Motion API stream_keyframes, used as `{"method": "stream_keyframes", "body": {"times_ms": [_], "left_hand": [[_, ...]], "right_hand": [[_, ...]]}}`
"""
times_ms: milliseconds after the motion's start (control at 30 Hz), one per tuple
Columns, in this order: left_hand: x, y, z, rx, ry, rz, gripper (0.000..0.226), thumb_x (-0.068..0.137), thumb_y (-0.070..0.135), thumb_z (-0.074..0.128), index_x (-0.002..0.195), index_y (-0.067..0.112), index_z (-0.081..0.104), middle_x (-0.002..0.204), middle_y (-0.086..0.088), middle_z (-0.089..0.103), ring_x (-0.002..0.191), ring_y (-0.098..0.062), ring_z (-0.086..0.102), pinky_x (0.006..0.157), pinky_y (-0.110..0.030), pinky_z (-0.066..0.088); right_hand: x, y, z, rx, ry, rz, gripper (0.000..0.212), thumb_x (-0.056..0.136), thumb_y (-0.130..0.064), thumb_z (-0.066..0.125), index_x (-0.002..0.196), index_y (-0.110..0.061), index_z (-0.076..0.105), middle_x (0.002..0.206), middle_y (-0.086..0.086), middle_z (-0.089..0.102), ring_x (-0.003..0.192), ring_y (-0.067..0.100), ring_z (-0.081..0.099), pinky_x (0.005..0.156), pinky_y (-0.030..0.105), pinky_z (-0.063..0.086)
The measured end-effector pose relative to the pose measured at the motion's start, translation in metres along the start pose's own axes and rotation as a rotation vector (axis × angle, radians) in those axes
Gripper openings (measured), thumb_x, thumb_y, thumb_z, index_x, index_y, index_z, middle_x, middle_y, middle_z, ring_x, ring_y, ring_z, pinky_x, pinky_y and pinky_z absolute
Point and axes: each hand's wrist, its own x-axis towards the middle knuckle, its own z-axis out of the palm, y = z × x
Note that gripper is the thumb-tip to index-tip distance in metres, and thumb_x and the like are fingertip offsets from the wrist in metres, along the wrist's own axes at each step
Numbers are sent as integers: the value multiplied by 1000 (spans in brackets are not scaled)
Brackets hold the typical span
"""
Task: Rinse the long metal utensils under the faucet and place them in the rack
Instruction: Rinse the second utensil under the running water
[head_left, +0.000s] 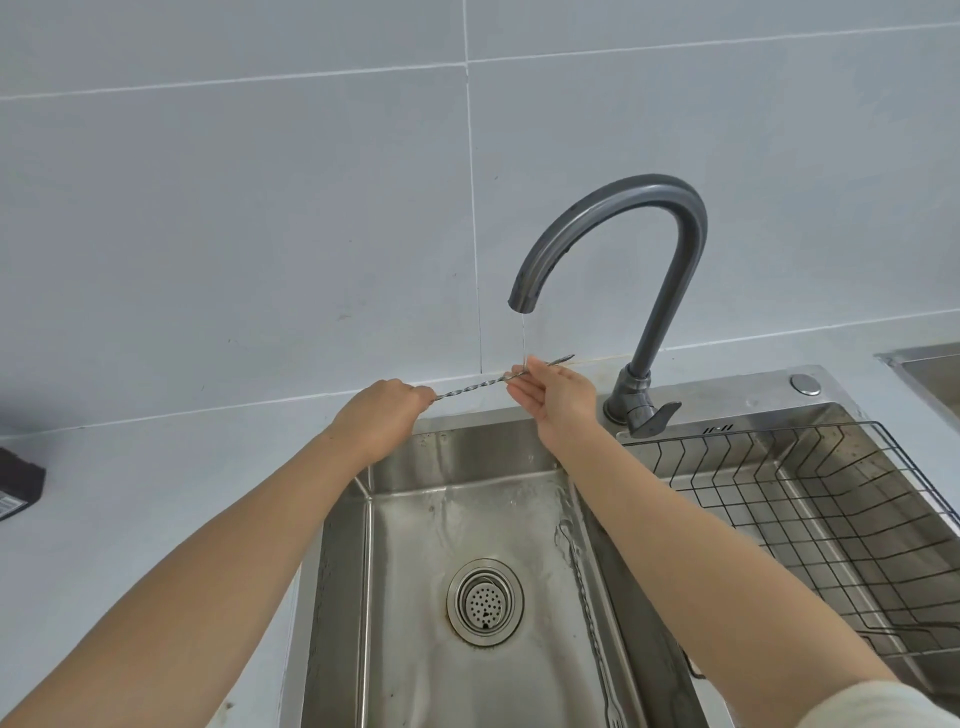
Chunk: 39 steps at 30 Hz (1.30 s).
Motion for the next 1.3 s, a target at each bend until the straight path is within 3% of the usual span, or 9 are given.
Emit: {"method": "stream_keyframes", "body": {"times_ms": [67,333,533,633,733,933,1033,1133,1300], "left_hand": [[-1,1,-1,17,11,18,22,88,-7,38,99,3,54,55,-1,27,67,-27,38,57,-31,27],[-3,-7,1,-99,43,-17,19,93,0,38,91,5,57,53,1,27,65,-27,39,53,-27,28],[-10,-12,4,-105,27,-50,45,84,-8,41,53,18,23,52,0,23,63,-26,32,48,-28,17],[-14,-21,5,-140,51,-96,26,84,-9,42,72,13,51,63,-11,50,68,-30,46,57,-29,29],[-19,-28,6,-133,71,-119,22,85,-7,43,82,9,57,78,-17,61,71,-27,48,60,-29,32],[-23,-32,3,-72,145,-134,27,86,-7,43,67,11,39,52,0,28,65,-26,38,50,-28,20],[-21,-29,0,-95,215,-180,28,82,-13,40,65,10,43,54,0,32,67,-27,40,56,-30,27],[-11,-19,-9,-137,285,-203,36,76,-18,38,94,0,63,81,-17,60,76,-31,51,62,-36,38],[15,10,-24,-91,280,-117,46,80,-18,37,114,1,61,111,-20,63,103,-37,56,80,-42,47]], "right_hand": [[0,-1,1,27,10,5,21,94,-4,48,74,-3,52,72,11,58,63,19,63,65,25,57],[0,-3,3,117,89,-41,23,99,-14,41,78,-7,47,75,13,60,67,22,63,62,27,56],[-8,5,6,87,-31,-38,20,86,7,57,82,-11,49,78,9,60,70,16,64,65,20,57],[-8,6,4,27,-86,-5,17,86,8,57,82,-7,49,78,11,62,55,13,67,58,21,59],[-8,5,3,-88,-116,11,14,92,0,51,80,-7,51,78,12,63,53,14,68,57,22,59],[-6,-2,4,-319,-182,-21,25,98,-14,42,77,-8,53,72,13,63,50,11,67,56,22,58],[-4,-9,0,-475,-242,-26,21,93,-6,51,72,-5,55,70,12,58,46,8,64,55,20,57],[-2,-19,-7,-632,-327,-42,16,89,1,56,74,-4,60,70,10,59,44,4,61,53,18,57],[7,-33,-13,-1017,-307,-140,15,87,-1,59,98,8,66,54,-1,59,36,-2,51,45,10,47]]}}
